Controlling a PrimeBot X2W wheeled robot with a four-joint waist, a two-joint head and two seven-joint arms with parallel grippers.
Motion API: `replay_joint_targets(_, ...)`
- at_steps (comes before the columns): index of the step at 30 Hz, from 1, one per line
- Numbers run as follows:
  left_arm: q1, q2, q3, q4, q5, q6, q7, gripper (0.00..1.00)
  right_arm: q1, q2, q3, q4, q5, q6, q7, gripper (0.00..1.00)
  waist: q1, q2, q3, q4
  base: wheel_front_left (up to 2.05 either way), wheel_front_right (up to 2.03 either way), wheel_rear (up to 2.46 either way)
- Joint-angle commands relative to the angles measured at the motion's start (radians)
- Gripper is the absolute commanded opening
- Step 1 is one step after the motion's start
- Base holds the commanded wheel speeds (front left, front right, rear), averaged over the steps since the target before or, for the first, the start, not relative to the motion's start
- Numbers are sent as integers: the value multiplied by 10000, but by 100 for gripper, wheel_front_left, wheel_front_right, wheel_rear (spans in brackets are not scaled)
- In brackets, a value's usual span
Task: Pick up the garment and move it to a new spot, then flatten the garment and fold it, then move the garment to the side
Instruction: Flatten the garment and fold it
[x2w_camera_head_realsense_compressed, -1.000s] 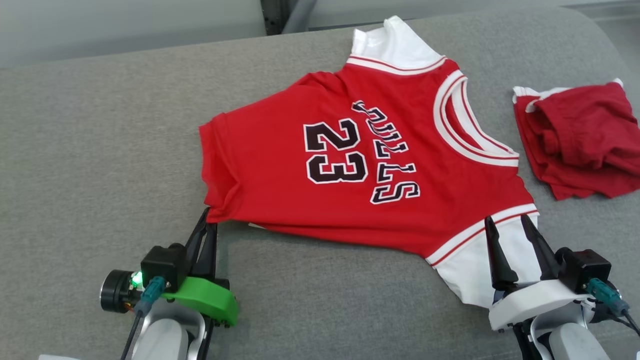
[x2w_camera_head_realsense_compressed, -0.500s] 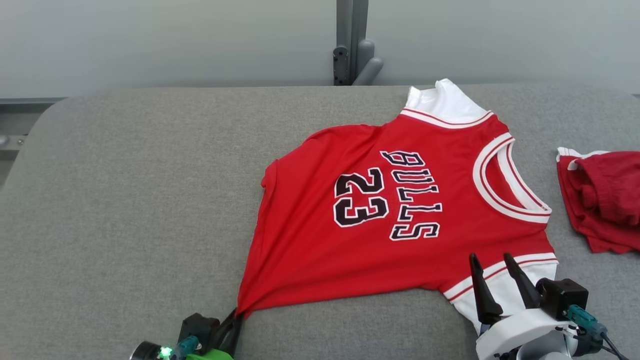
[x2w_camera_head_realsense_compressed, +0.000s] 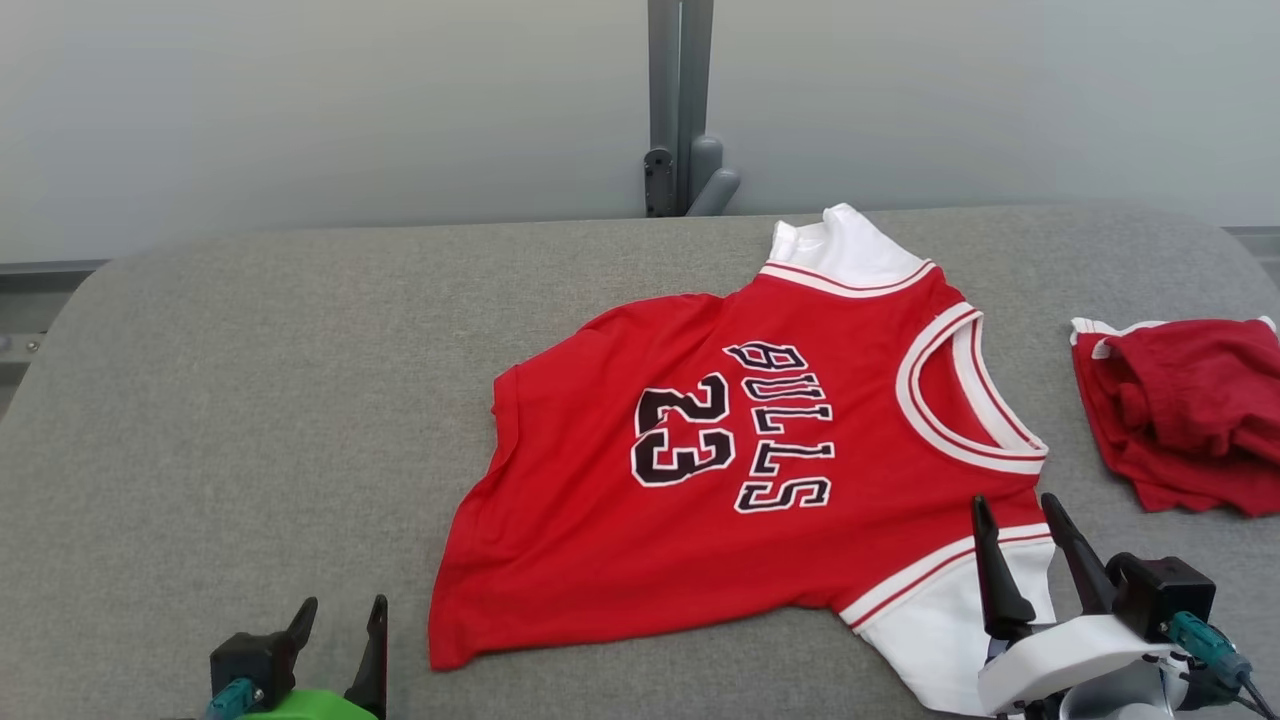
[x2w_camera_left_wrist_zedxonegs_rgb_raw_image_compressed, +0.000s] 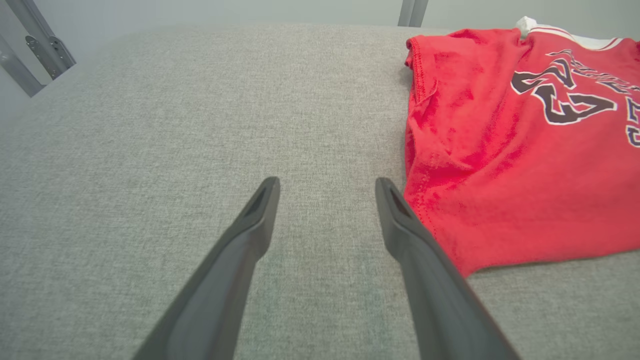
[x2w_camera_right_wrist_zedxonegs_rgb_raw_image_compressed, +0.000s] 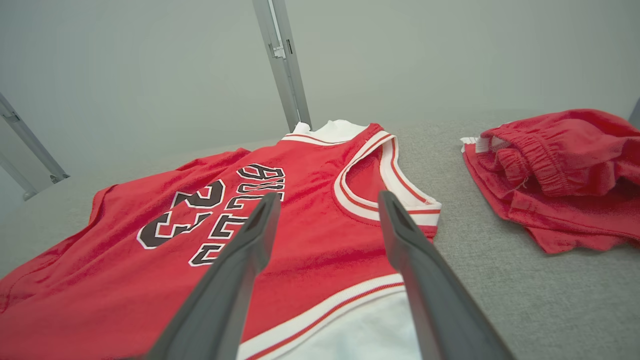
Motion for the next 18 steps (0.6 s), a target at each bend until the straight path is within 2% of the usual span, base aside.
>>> replay_joint_targets(1, 265, -65, 133, -232, 199, 135, -42, 100, 176, 17, -167, -96, -100, -12, -41, 100, 0, 99, -139, -161, 0, 0, 0)
replay_joint_targets(5, 867, -337, 968, -1543, 668, 525, -39, 100, 257, 17, -292, -567, -456, -12, -38, 100, 0, 99, -291, -385, 0, 0, 0)
replay_joint_targets(8, 1387, -673, 1492, -2400, 1051, 599, -39, 100, 418, 28, -375, -897, -665, -12, -38, 100, 0, 99, -406, -536, 0, 0, 0)
replay_joint_targets(13, 2012, -1172, 2069, -3156, 1647, 420, -42, 100, 647, 72, -434, -1194, -855, -12, -37, 100, 0, 99, -547, -666, 0, 0, 0)
replay_joint_targets(18, 2343, -1470, 2319, -3243, 2038, 138, -41, 100, 866, 104, -463, -1297, -905, -12, -37, 100, 0, 99, -631, -720, 0, 0, 0)
